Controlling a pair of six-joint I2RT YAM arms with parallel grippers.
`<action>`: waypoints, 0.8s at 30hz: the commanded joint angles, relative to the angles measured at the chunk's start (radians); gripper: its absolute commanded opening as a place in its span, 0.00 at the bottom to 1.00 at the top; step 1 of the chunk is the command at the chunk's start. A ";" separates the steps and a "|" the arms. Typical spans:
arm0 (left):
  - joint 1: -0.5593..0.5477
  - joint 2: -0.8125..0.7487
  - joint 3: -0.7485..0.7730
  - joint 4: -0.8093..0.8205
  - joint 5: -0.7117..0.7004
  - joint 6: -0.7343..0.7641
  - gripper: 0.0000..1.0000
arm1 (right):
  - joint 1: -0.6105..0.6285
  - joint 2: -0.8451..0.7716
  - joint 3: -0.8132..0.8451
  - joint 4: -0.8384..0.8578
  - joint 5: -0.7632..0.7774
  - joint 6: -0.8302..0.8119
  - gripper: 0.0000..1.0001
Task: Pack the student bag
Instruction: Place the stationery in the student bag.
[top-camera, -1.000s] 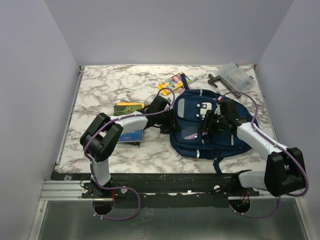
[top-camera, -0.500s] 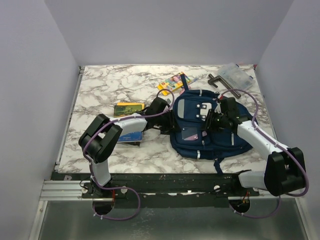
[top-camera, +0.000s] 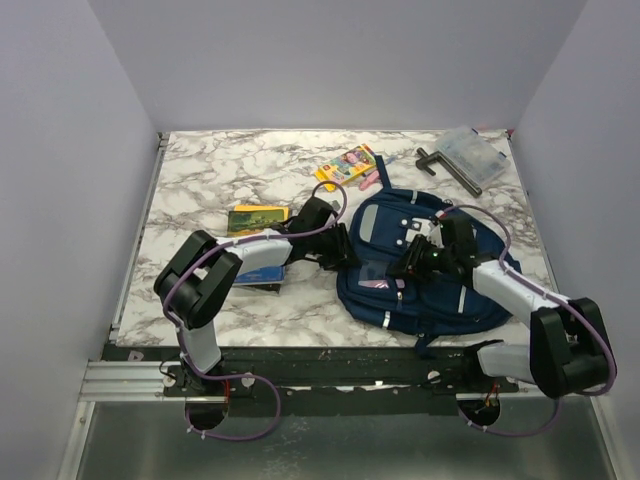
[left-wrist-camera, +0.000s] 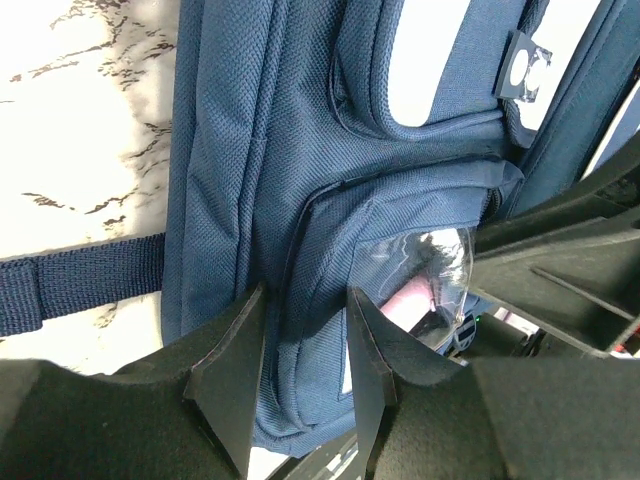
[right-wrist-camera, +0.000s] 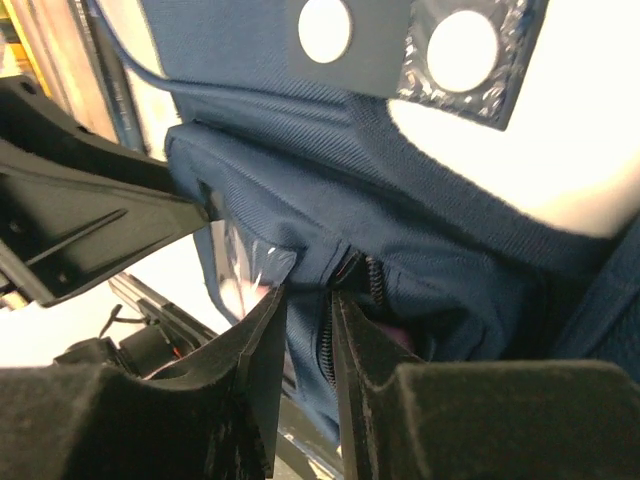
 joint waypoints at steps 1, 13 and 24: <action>-0.028 -0.012 -0.045 -0.012 0.016 -0.007 0.39 | 0.013 -0.123 0.005 -0.051 -0.023 0.080 0.28; -0.028 -0.110 -0.098 -0.007 -0.044 0.043 0.40 | 0.010 -0.120 0.073 -0.245 0.232 -0.128 0.47; -0.059 -0.209 -0.097 -0.017 -0.061 0.122 0.59 | 0.011 -0.086 0.049 -0.225 0.139 -0.109 0.46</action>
